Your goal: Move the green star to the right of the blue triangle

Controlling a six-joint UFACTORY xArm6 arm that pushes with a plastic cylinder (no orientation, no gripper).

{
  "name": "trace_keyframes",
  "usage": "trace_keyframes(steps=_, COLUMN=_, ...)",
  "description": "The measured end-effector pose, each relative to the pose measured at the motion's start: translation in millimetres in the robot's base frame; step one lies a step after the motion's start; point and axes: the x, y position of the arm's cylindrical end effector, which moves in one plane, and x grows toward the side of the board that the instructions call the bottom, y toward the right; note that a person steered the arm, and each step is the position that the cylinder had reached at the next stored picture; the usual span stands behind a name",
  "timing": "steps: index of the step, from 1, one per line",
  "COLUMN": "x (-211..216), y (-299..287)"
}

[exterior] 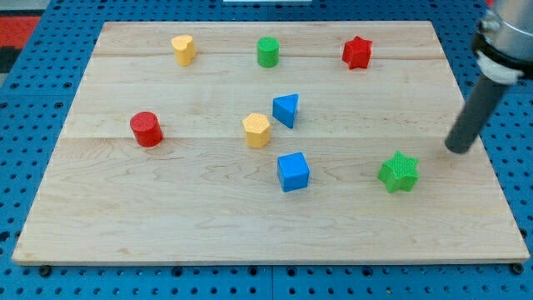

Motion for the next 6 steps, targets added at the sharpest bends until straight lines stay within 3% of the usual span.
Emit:
trace_keyframes(steps=1, x=90.9, y=-4.9)
trace_keyframes(steps=2, x=80.1, y=-62.2)
trace_keyframes(steps=6, x=-30.8, y=-123.0)
